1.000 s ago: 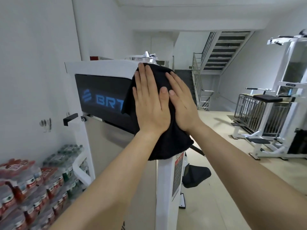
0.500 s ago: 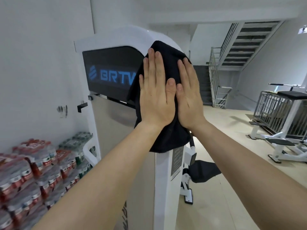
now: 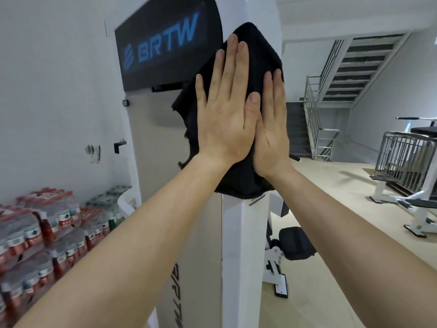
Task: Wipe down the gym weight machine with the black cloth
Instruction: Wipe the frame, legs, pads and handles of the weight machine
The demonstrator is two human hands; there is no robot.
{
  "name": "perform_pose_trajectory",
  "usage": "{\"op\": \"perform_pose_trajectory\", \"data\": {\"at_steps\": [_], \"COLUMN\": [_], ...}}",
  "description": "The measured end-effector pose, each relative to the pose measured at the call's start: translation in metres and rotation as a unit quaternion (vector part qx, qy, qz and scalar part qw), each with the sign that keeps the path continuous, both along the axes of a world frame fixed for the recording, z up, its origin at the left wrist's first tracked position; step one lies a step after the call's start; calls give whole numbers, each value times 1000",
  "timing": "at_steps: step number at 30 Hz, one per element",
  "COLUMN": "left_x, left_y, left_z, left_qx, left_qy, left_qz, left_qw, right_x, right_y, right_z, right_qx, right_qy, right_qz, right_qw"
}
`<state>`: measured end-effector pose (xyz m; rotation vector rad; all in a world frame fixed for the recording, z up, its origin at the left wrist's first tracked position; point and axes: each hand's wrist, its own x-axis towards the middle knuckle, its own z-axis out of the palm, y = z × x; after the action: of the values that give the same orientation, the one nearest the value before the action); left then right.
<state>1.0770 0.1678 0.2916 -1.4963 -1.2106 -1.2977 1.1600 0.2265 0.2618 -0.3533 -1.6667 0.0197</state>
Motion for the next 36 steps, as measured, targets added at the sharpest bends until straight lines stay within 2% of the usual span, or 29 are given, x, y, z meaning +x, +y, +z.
{"op": "perform_pose_trajectory", "data": {"at_steps": [5,8,23,29,32,36], "left_x": [-4,-5,-1,3,-6,-12], "left_y": [7,12,7,1,1,4], "left_z": [-59,-93,-272,-351,-355,-299], "left_qx": [2,1,-25,-54,-65,-50], "left_qy": [-15,-17,-63,-78,-54,-36], "left_qz": [-126,-161,-184,-176,-172,-165], "left_qw": [992,987,981,980,982,984], "right_x": [1,1,2,8,16,13], "right_y": [1,3,-1,-6,-5,-2], "right_z": [-62,-96,-263,-340,-346,-285], "right_qx": [5,10,-3,-16,-13,3], "right_qy": [-5,-3,-8,-54,-81,-65], "right_qz": [-2,1,-3,-23,-31,-28], "right_qw": [1000,1000,1000,998,996,998]}}
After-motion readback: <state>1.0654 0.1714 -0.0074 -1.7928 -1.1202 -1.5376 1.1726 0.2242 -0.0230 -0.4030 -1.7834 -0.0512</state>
